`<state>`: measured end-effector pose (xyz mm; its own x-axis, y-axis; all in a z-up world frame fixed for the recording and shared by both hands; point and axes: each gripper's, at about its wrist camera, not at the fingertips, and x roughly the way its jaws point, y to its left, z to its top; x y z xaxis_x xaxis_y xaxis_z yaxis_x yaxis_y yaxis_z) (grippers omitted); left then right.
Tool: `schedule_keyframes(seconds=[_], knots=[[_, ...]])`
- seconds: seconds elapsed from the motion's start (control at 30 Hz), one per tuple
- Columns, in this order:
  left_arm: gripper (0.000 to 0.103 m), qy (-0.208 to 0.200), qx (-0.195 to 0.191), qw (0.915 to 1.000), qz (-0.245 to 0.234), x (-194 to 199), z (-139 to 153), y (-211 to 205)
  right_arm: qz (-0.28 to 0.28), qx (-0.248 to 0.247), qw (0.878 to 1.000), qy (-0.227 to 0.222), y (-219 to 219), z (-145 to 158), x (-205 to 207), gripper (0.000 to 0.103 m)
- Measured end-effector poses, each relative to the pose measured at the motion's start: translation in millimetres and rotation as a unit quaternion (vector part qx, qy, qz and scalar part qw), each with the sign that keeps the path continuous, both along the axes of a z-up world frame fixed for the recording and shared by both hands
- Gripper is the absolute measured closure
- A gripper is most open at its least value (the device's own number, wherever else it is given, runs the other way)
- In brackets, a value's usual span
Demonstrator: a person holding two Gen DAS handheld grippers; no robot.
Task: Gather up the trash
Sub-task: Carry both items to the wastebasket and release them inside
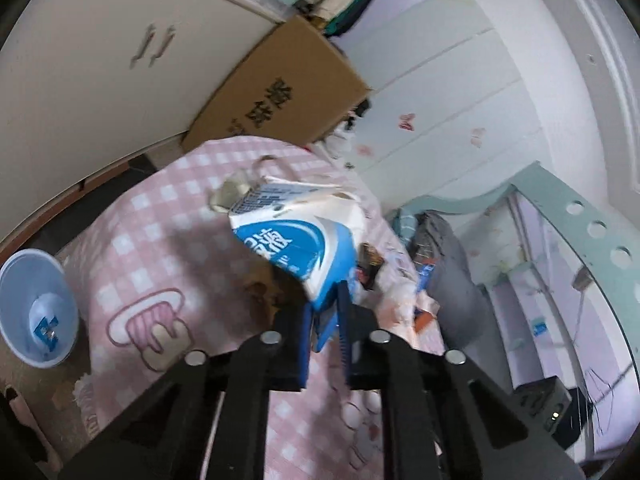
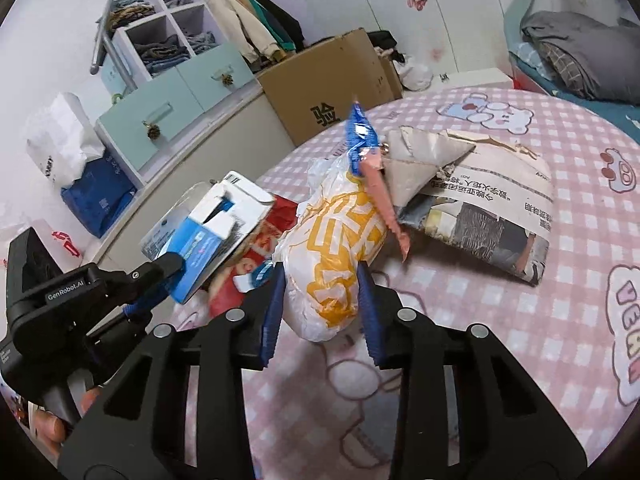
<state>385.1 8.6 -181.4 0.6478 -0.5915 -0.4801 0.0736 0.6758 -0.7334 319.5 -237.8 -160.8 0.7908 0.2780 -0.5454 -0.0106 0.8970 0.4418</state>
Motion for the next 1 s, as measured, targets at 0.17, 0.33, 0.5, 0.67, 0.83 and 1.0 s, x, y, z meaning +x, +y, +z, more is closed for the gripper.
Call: schedule_keyframes(seconds=[0.17,0.33,0.5,0.67,0.83,1.0], knots=[[0.099,-0.051,0.004,0.9984,-0.022,-26,27,-4,0.007,0.0,1.0,-0.011,8,13,-16,0.069],[0.099,-0.082,0.003,0.9964,-0.02,-51,48,7,0.019,-0.001,0.999,-0.031,19,32,-36,0.069],[0.099,-0.094,-0.004,0.9956,-0.004,-74,60,34,0.037,-0.005,0.998,-0.051,39,51,-54,0.069],[0.099,-0.096,0.01,0.9945,0.04,-103,68,74,0.072,-0.009,0.995,-0.063,72,64,-65,0.069],[0.099,-0.06,0.082,0.988,0.116,-129,63,116,0.138,-0.018,0.989,-0.058,135,61,-63,0.069],[0.099,-0.021,0.114,0.9796,0.164,-137,38,166,0.209,-0.032,0.977,-0.038,205,39,-52,0.069]])
